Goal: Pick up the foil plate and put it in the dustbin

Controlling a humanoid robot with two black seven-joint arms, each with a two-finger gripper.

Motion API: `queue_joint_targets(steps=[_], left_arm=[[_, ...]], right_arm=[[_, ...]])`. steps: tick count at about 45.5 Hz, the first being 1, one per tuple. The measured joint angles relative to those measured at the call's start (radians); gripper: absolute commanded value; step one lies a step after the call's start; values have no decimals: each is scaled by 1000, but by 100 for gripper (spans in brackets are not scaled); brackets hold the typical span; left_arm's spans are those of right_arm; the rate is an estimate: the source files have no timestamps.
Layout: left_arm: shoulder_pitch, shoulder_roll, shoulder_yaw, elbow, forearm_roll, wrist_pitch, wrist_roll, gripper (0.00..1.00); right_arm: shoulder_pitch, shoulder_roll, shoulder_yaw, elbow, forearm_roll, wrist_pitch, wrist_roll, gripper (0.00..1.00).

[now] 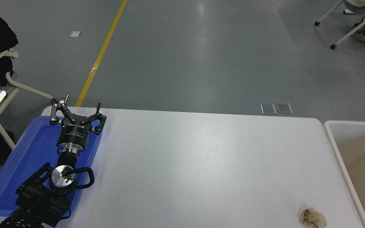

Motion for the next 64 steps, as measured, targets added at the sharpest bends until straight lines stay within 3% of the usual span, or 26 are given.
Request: queue_joint_targets(steps=[21, 39, 64], left_arm=[[0, 0, 0, 0, 0, 0, 0, 100], [0, 0, 0, 0, 0, 0, 0, 100], [0, 0, 1, 0, 0, 0, 0, 100]], right_arm=[[-296, 28, 216, -81, 61, -21, 1, 0], [-598, 102, 405, -152, 175, -298, -3, 0], [-979, 369, 523, -444, 432, -619, -68, 0]])
